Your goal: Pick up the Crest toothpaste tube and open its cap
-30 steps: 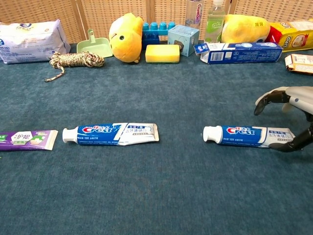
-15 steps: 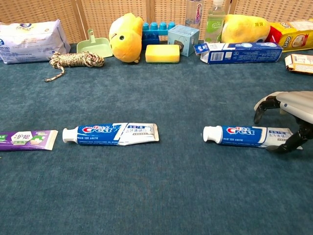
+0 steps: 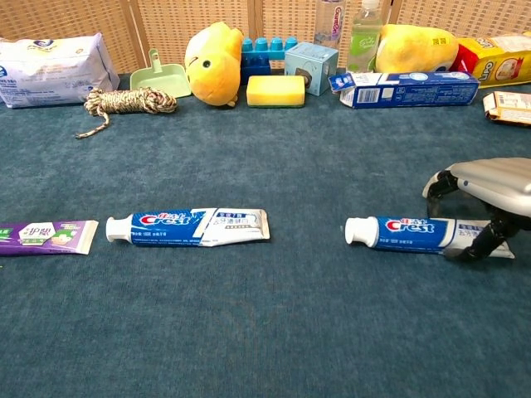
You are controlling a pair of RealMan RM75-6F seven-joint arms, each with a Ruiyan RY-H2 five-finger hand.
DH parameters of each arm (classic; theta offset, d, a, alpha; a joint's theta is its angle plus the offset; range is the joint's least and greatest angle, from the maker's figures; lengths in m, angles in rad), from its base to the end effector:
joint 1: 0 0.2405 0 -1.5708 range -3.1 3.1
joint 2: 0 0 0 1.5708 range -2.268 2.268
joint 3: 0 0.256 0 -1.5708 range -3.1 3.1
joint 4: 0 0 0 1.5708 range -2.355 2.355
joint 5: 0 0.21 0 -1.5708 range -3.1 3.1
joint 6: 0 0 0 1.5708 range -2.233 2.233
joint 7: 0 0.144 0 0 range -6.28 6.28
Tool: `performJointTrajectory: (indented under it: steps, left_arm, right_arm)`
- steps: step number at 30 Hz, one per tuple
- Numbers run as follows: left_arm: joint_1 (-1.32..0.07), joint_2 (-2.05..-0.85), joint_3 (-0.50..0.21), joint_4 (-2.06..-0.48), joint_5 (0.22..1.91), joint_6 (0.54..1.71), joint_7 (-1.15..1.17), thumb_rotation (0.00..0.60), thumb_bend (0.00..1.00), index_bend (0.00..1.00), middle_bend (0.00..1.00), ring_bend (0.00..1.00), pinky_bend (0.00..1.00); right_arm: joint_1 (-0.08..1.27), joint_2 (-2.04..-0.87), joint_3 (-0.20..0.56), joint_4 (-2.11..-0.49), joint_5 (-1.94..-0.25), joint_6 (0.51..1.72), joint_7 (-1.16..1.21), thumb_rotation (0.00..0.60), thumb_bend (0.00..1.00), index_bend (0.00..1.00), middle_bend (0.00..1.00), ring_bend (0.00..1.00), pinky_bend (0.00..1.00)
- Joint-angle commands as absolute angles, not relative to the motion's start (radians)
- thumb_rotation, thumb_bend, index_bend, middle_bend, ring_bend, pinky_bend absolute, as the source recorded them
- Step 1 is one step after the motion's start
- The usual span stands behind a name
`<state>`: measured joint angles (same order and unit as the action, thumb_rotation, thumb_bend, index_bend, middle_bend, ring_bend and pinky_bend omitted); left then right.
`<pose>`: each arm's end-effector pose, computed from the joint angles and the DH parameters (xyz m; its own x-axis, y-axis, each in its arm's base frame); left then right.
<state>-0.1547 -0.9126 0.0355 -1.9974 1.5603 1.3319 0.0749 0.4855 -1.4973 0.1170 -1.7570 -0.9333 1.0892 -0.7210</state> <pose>-0.2395 0.1708 0.1561 0.3253 0.2215 0.9193 0.9434 -0.1420 -0.2996 -0.2010 -0.2590 -0.0103 0.4955 -0.3994 0.7713 -0.8670 -0.1747 0.4666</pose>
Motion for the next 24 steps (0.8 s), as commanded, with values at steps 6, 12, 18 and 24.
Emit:
performJointTrajectory:
  steps: [6, 12, 18, 24]
  left_arm:
    - [-0.136, -0.898, 0.047, -1.997, 1.577, 1.359, 0.050, 0.600, 0.40, 0.17, 0.05, 0.07, 0.08]
    - [-0.129, -0.894, 0.054, -2.002, 1.586, 1.367, 0.042, 0.600, 0.40, 0.16, 0.05, 0.07, 0.08]
    - [-0.129, -0.892, 0.055, -2.010, 1.597, 1.370, 0.045, 0.600, 0.40, 0.15, 0.05, 0.07, 0.08]
    - [-0.133, -0.888, 0.051, -2.025, 1.608, 1.373, 0.051, 0.600, 0.40, 0.15, 0.05, 0.07, 0.08]
  right_arm:
    - [0.525, -1.491, 0.147, -1.762, -0.934, 1.066, -0.652, 0.600, 0.39, 0.84, 0.54, 0.42, 0.51]
    - [0.521, -1.469, 0.147, -1.750, -0.972, 1.035, -0.535, 0.600, 0.44, 0.91, 0.63, 0.55, 0.68]
    - [0.515, -1.444, 0.150, -1.751, -0.993, 1.003, -0.432, 0.600, 0.45, 0.92, 0.69, 0.64, 0.77]
    - [0.505, -1.389, 0.185, -1.765, -1.008, 0.922, -0.221, 0.600, 0.45, 0.92, 0.76, 0.73, 0.85]
